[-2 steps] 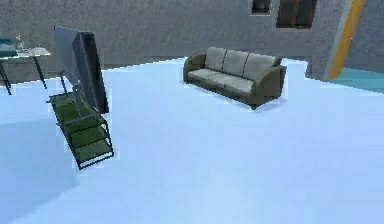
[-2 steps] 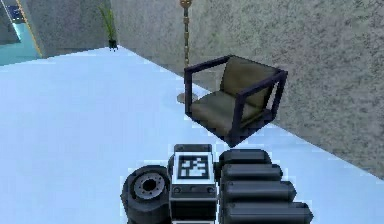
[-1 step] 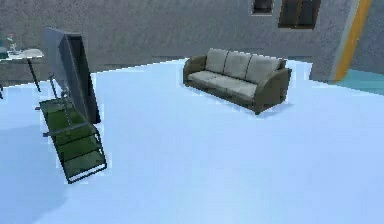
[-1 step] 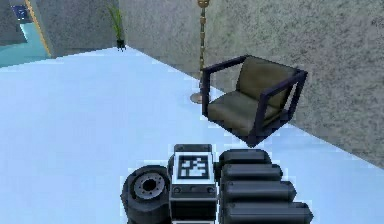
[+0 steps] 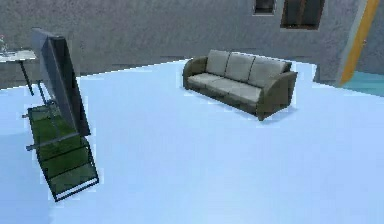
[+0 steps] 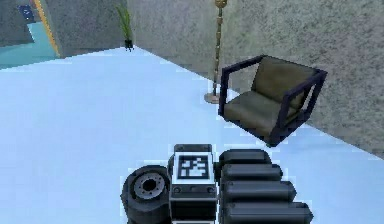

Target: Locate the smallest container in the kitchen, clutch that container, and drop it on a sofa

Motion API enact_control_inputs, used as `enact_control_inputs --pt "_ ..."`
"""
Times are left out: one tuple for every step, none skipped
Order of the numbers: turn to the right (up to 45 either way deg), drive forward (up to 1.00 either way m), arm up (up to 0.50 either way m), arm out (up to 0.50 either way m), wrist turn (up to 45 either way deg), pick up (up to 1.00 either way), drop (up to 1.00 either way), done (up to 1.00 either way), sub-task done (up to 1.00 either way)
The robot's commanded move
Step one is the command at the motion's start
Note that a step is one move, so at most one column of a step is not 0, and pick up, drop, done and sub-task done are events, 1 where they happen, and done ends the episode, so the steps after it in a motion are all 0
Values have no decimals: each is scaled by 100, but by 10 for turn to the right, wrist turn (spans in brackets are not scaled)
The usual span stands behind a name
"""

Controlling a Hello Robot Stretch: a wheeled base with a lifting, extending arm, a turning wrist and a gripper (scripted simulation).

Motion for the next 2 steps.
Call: enact_control_inputs --pt "0 100 0 0 0 0 0 0 0" --pt "0 100 0 0 0 0 0 0 0"
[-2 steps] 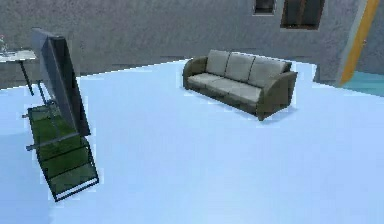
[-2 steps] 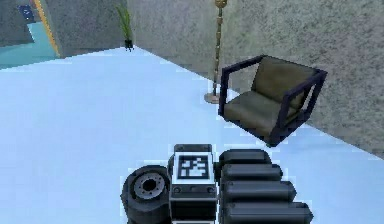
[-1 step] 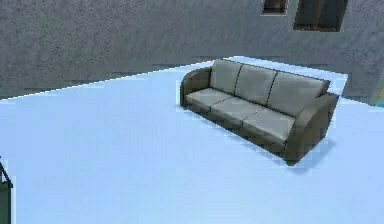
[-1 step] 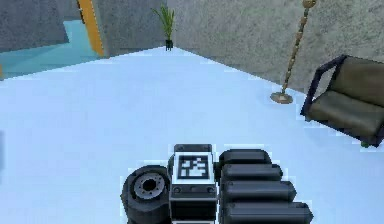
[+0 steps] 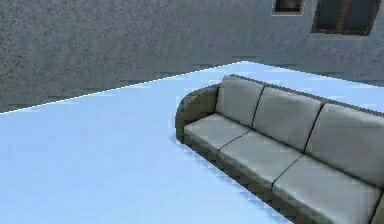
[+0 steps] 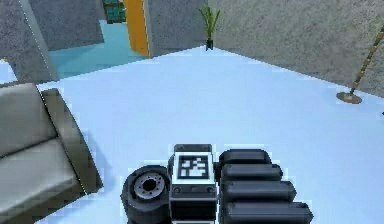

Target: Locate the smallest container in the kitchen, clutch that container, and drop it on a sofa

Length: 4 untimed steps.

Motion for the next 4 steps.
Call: enact_control_inputs --pt "0 95 0 0 0 0 0 0 0" --pt "150 0 0 0 0 0 0 0 0" --pt "-210 0 0 0 0 0 0 0 0" --pt "210 0 0 0 0 0 0 0 0"
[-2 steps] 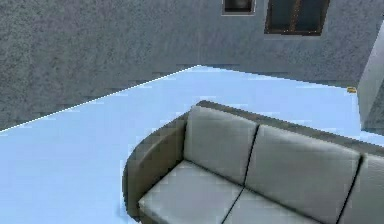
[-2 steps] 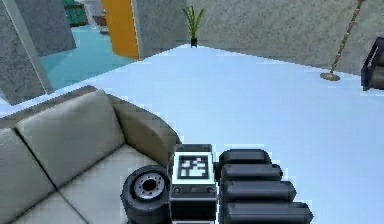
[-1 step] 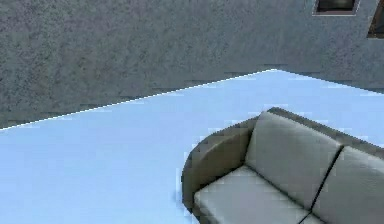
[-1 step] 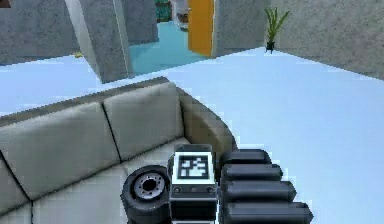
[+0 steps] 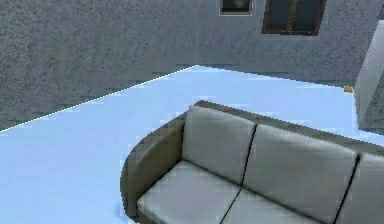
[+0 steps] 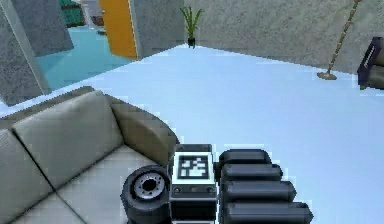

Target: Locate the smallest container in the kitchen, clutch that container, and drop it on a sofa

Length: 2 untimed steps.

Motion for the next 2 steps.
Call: enact_control_inputs --pt "-210 0 0 0 0 0 0 0 0" --pt "-30 0 0 0 0 0 0 0 0"
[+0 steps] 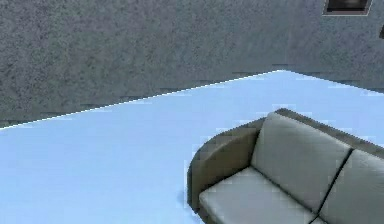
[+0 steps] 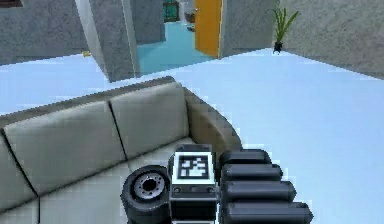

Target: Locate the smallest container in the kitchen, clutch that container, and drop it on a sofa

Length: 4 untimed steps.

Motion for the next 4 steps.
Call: enact_control_inputs --pt "240 0 0 0 0 0 0 0 0" --pt "330 0 0 0 0 0 0 0 0" --pt "0 20 0 0 0 0 0 0 0" --pt "-450 0 0 0 0 0 0 0 0"
